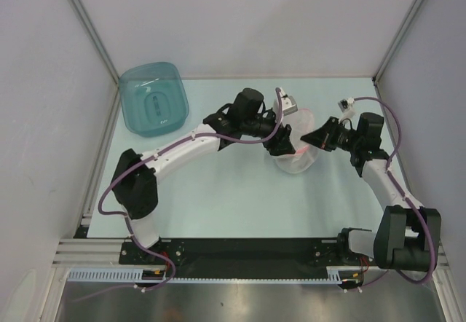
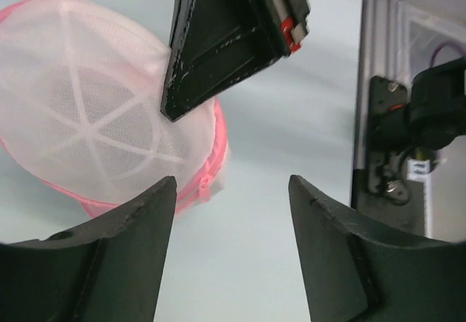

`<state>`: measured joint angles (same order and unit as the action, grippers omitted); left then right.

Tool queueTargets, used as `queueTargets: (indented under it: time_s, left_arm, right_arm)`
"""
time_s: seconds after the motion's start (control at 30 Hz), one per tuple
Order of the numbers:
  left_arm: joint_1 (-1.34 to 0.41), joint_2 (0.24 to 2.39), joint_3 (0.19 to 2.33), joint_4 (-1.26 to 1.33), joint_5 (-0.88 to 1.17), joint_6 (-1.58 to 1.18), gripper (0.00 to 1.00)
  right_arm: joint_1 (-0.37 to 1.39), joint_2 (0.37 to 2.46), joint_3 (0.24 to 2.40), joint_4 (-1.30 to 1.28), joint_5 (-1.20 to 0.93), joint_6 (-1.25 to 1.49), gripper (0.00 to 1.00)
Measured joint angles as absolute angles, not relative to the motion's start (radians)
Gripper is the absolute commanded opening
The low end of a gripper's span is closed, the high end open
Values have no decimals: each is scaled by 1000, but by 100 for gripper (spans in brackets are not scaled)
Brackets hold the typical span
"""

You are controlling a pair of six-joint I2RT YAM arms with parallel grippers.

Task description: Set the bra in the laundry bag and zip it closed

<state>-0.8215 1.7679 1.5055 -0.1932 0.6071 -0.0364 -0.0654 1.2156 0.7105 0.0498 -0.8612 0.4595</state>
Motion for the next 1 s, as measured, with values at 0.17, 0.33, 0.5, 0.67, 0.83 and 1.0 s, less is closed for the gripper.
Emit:
queueTargets:
  time_s: [0.17,0.33,0.5,0.67,0.83,1.0]
  left_arm:
    - [-820,1850,1625,-352,606,142,57]
    - [-819,1920,1662,-426,602,194,56]
    - [-827,1932,1651,-425,569,192,44]
    - [-851,1932,1643,-406,471,190,39]
    - [-880,1932,1643,-390,413,193,39]
    - [-898,1932,1642,-383,392,194,19]
  right_arm:
    - [-101,1262,780,52,-960,440,0]
    - [-117,1295,786,53,-1010,440,0]
    - [-118,1304,786,53,-1032,440,0]
    - [-118,1309,786,56,-1042,443,0]
    - [-118,1312,786,59,-1045,449,0]
    - [-118,1313,786,68,-1045,456,0]
